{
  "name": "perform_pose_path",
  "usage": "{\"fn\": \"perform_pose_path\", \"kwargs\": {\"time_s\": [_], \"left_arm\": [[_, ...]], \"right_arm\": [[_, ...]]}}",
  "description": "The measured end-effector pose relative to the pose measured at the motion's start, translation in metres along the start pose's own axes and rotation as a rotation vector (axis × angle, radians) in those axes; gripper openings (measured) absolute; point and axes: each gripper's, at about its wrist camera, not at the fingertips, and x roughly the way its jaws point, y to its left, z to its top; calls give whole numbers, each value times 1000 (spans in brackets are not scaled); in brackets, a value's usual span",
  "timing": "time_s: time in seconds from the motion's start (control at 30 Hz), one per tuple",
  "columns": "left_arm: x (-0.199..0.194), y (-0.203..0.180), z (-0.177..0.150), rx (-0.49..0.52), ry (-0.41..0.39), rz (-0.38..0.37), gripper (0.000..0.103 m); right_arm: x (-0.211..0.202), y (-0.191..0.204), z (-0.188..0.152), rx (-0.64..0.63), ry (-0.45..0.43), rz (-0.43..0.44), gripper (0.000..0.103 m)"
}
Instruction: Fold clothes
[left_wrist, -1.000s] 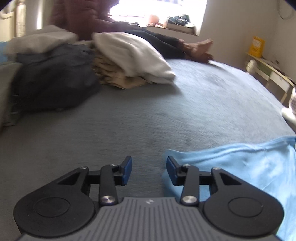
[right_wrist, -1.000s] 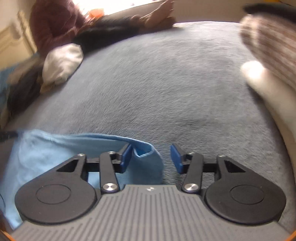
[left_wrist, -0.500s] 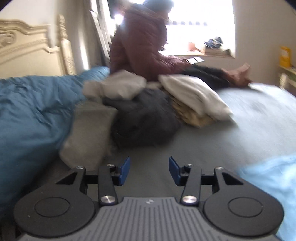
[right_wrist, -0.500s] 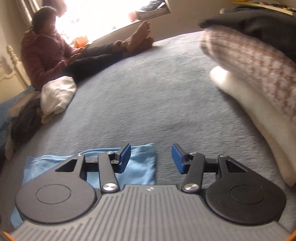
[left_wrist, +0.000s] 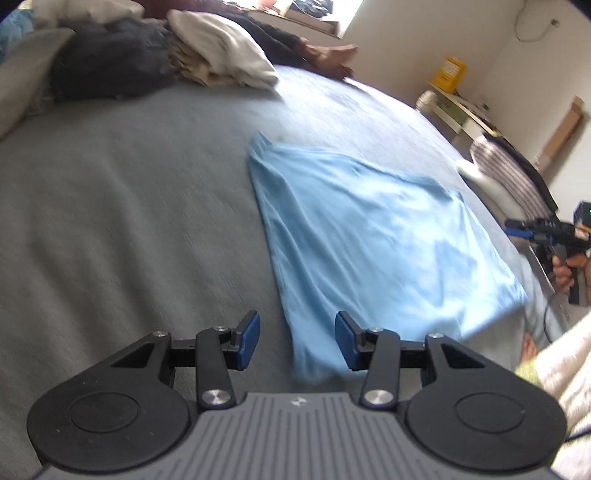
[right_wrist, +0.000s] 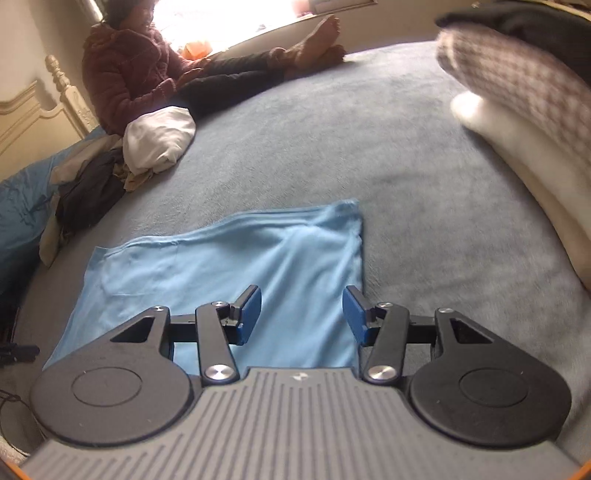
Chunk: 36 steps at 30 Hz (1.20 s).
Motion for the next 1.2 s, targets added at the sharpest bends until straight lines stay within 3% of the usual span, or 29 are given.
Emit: {"fn": "perform_pose_path", "kwargs": {"time_s": [0.17,0.27,0.43,0.6,0.7,0.87,0.97,1.1,1.2], "left_arm": [[0,-5,-16,78,39,-43,44],[9,-15,-24,211,63,-7,40],[15,-37,-36,470,70,79,11],[-3,-65,-46,747,13,120,5],[-5,-70,-55,867,36,138,4],[17,-49,-63,807,125,160,2],[14,-39,-64,757,136,166,4],[3,-21,-49,592,154,181,8],[-6,-7,-32,421,114,191,9]], "right_arm": [[-12,-3,-13,41,1,4,48],[-12,5,-15,35,3,23,48],[-6,23,-14,5,7,62,48],[-7,34,-14,-26,10,69,48],[-8,35,-14,-42,10,61,48],[-1,30,-14,-20,21,51,48],[-1,31,-14,-31,21,52,48],[-5,30,-14,-44,23,40,48],[-7,25,-15,-26,22,30,48]]}}
